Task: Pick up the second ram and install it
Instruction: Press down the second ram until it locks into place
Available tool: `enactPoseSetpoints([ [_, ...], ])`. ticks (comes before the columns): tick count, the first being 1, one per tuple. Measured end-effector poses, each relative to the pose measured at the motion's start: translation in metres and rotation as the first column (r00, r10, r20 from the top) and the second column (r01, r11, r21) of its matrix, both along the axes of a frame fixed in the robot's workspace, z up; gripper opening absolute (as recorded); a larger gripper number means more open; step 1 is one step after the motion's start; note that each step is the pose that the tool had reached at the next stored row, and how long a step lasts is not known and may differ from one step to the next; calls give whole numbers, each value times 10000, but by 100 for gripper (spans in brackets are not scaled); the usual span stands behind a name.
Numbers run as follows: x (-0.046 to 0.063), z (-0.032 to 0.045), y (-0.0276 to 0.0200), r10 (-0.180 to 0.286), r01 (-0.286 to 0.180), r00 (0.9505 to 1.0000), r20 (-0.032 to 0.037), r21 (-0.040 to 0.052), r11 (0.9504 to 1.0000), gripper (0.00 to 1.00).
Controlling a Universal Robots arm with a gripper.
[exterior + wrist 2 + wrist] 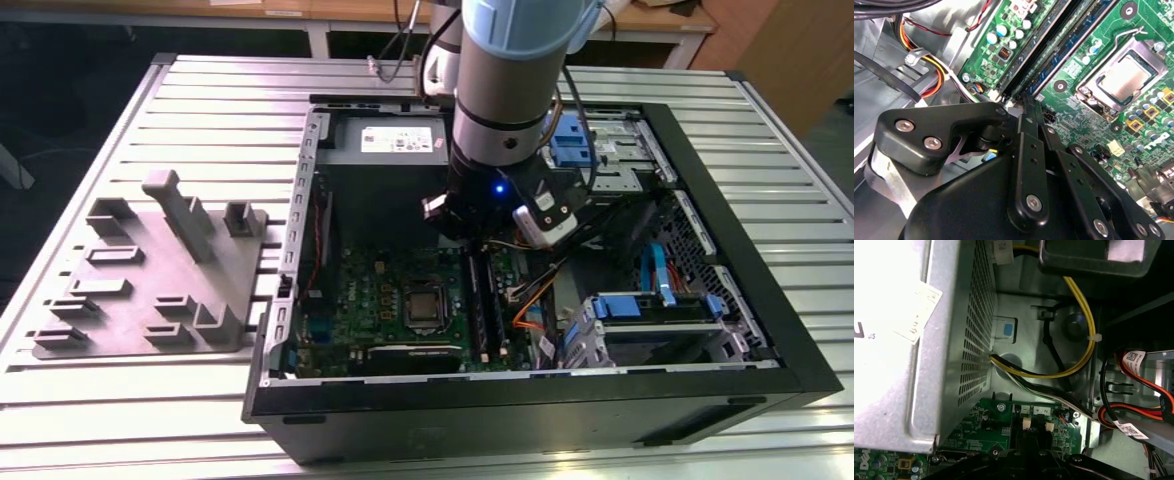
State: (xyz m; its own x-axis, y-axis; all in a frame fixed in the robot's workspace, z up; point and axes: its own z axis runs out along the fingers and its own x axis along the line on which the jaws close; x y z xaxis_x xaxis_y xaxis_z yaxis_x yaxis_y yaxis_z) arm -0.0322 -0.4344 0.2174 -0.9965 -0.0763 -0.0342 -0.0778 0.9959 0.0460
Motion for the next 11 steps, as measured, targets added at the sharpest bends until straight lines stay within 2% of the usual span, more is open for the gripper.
enactPoseSetpoints([
  [11,0,-8,-1,0,0,10000,-1,-4,10000,10],
])
